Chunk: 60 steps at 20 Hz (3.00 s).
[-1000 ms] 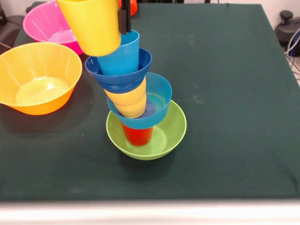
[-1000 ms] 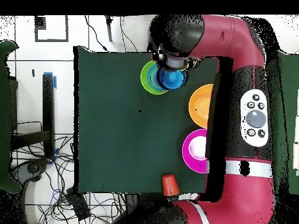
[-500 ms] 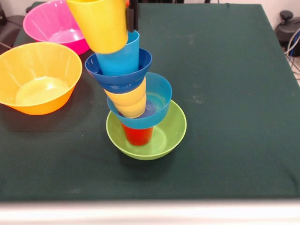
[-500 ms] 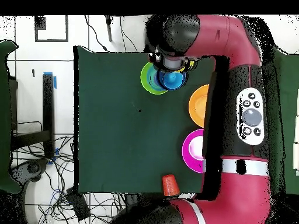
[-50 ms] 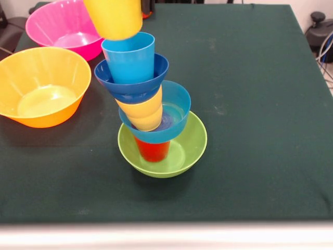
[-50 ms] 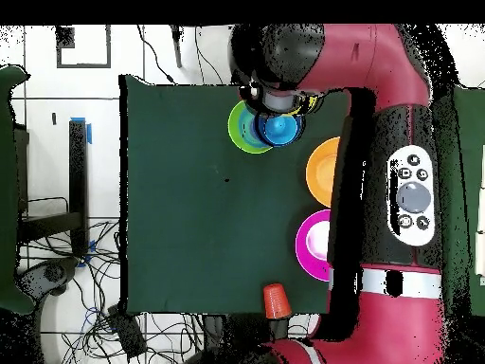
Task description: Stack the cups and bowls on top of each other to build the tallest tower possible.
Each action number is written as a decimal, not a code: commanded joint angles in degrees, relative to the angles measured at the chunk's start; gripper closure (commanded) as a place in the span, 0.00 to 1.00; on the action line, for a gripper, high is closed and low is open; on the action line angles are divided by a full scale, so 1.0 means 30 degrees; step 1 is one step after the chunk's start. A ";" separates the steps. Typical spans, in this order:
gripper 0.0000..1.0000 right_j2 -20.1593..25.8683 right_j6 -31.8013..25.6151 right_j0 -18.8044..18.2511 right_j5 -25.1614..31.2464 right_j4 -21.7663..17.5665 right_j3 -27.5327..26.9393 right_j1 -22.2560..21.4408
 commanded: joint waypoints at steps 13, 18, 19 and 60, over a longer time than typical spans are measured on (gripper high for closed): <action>1.00 0.0584 -0.4185 0.0404 0.0140 -0.0928 0.2606 0.0120; 1.00 0.0596 -0.4005 0.0504 0.0002 -0.0985 0.2586 0.0257; 1.00 0.0593 -0.3890 0.0521 -0.0067 -0.0956 0.2667 0.0284; 1.00 0.0734 -0.4999 -0.0123 -0.0618 -0.1389 0.3195 0.0174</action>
